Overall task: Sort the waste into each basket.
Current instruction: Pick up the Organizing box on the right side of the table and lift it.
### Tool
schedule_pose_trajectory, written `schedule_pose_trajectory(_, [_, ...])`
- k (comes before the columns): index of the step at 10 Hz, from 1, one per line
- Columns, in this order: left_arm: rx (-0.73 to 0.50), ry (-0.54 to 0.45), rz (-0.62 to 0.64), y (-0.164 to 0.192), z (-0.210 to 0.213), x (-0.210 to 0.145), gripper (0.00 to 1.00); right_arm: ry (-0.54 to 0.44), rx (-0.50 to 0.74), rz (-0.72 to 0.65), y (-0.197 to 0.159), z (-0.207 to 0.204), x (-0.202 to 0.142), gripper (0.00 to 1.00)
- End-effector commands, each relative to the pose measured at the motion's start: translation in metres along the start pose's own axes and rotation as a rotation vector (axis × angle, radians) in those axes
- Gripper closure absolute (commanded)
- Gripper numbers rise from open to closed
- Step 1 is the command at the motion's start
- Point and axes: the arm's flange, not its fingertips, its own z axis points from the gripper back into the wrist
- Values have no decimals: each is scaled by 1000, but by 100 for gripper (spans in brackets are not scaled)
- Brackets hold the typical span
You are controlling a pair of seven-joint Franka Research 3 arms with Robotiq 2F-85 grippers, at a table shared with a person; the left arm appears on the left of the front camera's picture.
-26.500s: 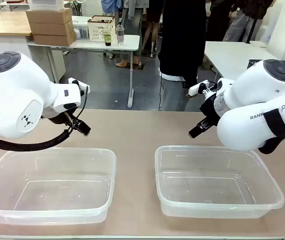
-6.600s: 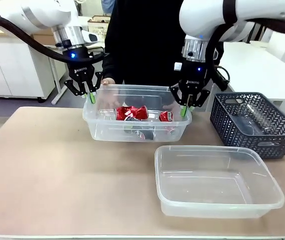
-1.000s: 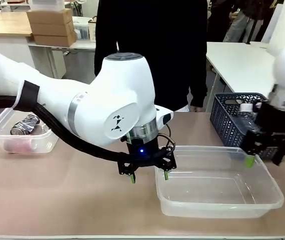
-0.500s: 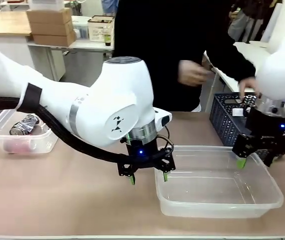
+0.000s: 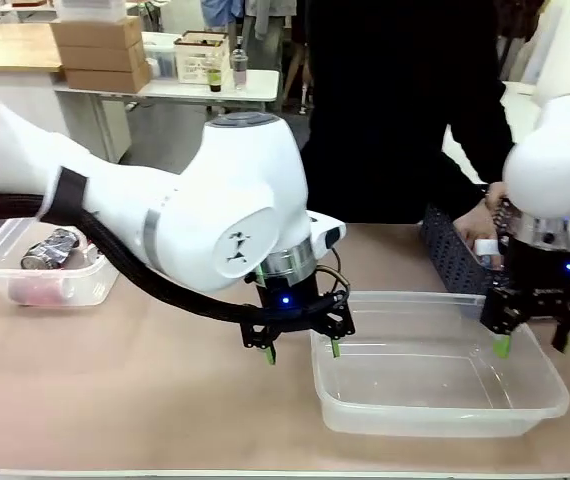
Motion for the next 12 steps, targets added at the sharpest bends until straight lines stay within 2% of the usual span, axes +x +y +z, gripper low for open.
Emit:
schedule_pose_trajectory(1, [-1,-1,-19,-3,-11,9,0,29,-47,-48,0,-1,3,0])
schedule_pose_trajectory(3, [-7,2,-18,-2,-19,16,0,69,-20,-11,7,-20,12,0])
schedule_pose_trajectory(4, [-7,-23,-23,-3,-21,17,0,56,-2,-10,7,-23,11,0])
schedule_pose_trajectory(5, [-5,-72,-36,-3,-21,18,8,25,4,-13,5,-22,8,0])
schedule_pose_trajectory(6, [-15,-98,-65,-4,-19,17,57,-11,27,3,2,-20,4,0])
schedule_pose_trajectory(7, [-13,-102,-74,-4,-17,16,65,-42,48,3,0,-17,0,56])
schedule_pose_trajectory(8, [-15,-104,-76,-4,-17,15,100,-55,67,-6,-2,-16,-1,57])
schedule_pose_trajectory(9, [-11,-105,-77,-3,-16,14,100,-65,80,-9,-3,-16,-1,100])
schedule_pose_trajectory(10, [-9,-107,-73,-3,-14,14,100,-65,82,-3,-3,-17,-1,100])
schedule_pose_trajectory(11, [-15,-112,-67,-2,-13,13,93,-63,78,3,-2,-17,-1,100])
schedule_pose_trajectory(12, [-18,-112,-64,-1,-11,12,100,-59,76,6,-3,-18,-1,84])
